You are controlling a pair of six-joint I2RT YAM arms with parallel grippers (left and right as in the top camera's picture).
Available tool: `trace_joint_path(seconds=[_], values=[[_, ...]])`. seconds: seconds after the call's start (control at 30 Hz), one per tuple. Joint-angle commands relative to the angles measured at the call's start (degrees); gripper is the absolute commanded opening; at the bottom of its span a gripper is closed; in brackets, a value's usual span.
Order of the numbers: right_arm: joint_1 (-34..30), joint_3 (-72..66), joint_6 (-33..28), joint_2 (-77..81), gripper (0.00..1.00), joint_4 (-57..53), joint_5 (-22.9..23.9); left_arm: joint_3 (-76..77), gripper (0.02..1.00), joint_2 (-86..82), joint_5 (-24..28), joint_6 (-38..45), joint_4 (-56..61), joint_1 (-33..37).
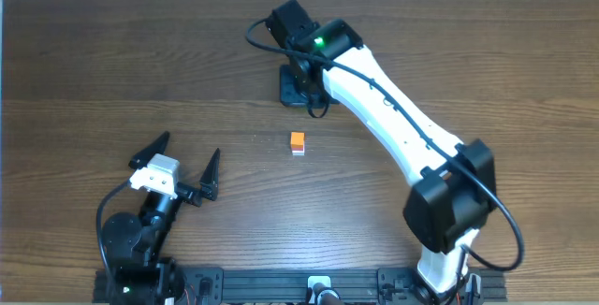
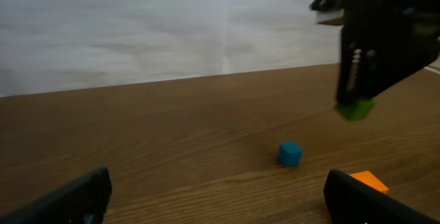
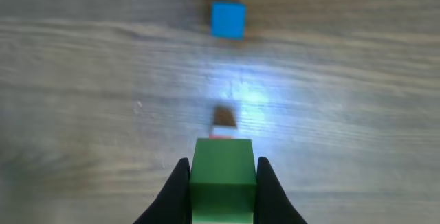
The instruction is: Stack Cubes
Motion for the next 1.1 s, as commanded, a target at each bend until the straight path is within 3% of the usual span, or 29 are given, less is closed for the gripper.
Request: trace_joint_path(seconds=[0.03, 0.43, 1.1], values=[[1.8, 0.0, 1.0, -2.6, 0.009, -2.9, 2.1, -0.3, 1.0, -0.3, 0.5, 0.3, -0.1, -0.2], [6.1, -9.4, 5.5, -4.6, 0.012, -1.3, -0.2, -0.3, 1.0, -0.3, 0.5, 0.3, -0.1, -0.2], [5.8, -11.1, 7.3, -3.6, 0.009, 2.9, -0.3, -0.3, 1.0, -0.3, 0.5, 0.3, -0.1, -0.2]])
